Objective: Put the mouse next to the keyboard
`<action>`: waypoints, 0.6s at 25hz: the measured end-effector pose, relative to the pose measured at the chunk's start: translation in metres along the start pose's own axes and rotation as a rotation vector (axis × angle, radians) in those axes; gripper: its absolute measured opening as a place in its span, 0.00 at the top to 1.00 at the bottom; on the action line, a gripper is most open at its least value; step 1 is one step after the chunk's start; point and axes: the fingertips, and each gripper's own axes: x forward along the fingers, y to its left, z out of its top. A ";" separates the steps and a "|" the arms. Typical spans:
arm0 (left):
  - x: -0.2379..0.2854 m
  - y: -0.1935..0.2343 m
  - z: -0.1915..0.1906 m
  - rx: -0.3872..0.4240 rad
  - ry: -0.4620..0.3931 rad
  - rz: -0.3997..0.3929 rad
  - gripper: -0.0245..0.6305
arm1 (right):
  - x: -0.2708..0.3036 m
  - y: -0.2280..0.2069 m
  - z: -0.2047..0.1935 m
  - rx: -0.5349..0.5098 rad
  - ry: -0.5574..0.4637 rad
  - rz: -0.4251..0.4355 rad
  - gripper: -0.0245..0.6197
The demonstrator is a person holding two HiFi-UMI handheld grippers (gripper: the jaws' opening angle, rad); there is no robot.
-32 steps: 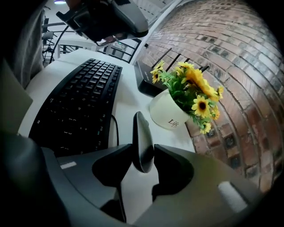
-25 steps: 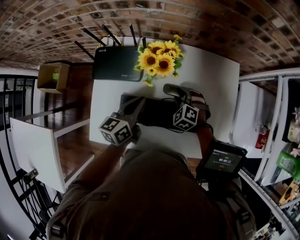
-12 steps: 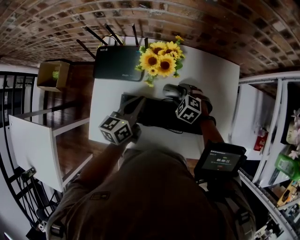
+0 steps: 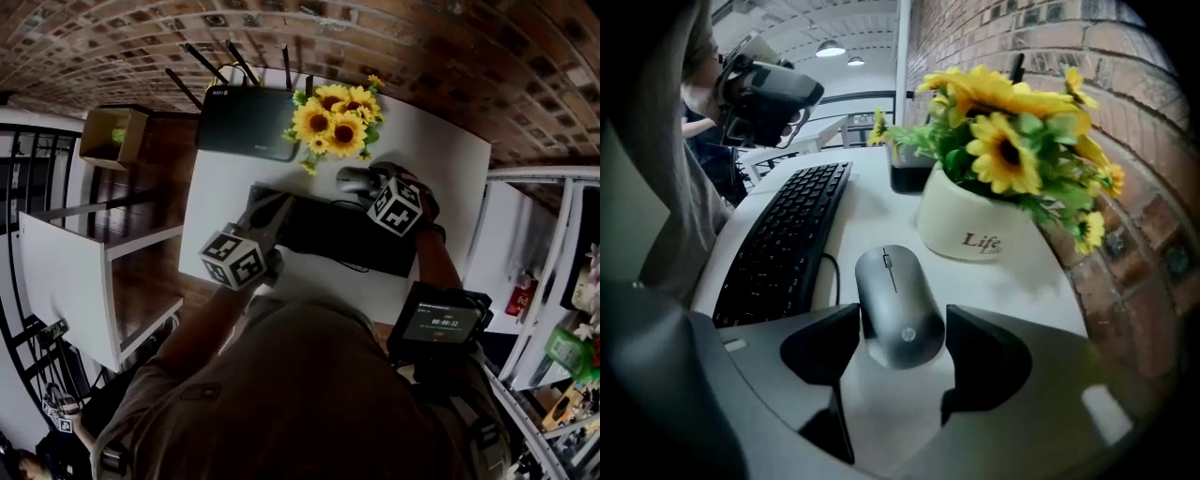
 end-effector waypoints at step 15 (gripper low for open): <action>0.003 0.007 0.000 -0.007 -0.002 0.032 0.96 | 0.011 -0.006 -0.008 -0.162 0.048 0.161 0.43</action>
